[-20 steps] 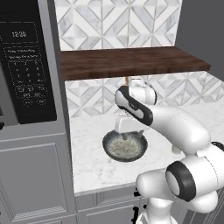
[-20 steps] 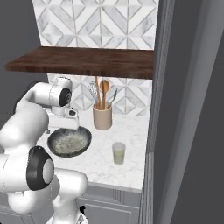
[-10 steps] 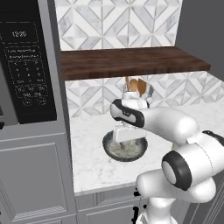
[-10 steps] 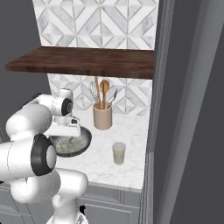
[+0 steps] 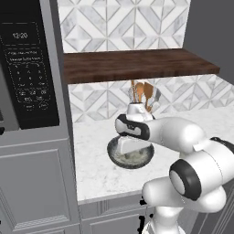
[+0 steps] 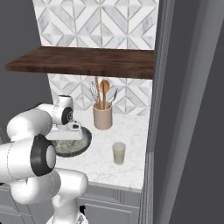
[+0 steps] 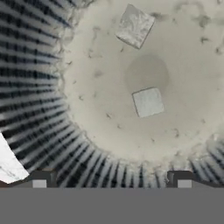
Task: Grab a lemon wedge from the fridge and one ice cube from the ice bowl, and put them in the glass of lemonade.
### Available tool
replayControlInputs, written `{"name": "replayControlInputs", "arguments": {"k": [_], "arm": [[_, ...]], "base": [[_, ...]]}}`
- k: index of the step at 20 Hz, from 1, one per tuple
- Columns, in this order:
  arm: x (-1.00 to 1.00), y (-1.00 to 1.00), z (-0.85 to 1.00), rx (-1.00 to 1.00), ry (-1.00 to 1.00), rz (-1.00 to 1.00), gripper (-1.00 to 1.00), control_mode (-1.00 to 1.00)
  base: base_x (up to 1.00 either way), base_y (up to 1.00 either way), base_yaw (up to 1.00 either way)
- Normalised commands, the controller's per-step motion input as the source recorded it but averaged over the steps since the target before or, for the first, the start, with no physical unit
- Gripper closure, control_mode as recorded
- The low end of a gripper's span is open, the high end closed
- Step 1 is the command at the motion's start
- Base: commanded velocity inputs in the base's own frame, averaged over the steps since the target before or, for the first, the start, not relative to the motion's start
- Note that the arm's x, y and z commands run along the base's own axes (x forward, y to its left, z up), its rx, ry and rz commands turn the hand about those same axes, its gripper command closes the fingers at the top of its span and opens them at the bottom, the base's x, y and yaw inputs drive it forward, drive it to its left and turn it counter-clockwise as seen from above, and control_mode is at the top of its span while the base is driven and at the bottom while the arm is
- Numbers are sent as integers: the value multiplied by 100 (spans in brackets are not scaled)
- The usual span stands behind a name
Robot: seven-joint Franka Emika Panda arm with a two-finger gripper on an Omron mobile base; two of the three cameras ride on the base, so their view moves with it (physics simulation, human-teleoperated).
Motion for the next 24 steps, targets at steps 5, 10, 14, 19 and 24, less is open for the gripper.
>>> {"name": "replayControlInputs", "arguments": {"k": [5, 10, 14, 19, 24], "arm": [[43, 0, 0, 0, -3, 0, -100, -100], [24, 0, -23, 0, 0, 0, -100, -100], [0, 0, -37, 0, 0, 0, -100, -100], [0, 0, -17, 0, 0, 2, -100, -100], [0, 9, -2, 0, 0, 7, -100, -100]], "base": [[0, 0, 0], [0, 0, 0], [0, 0, 0], [0, 0, 0], [0, 0, 0]]}}
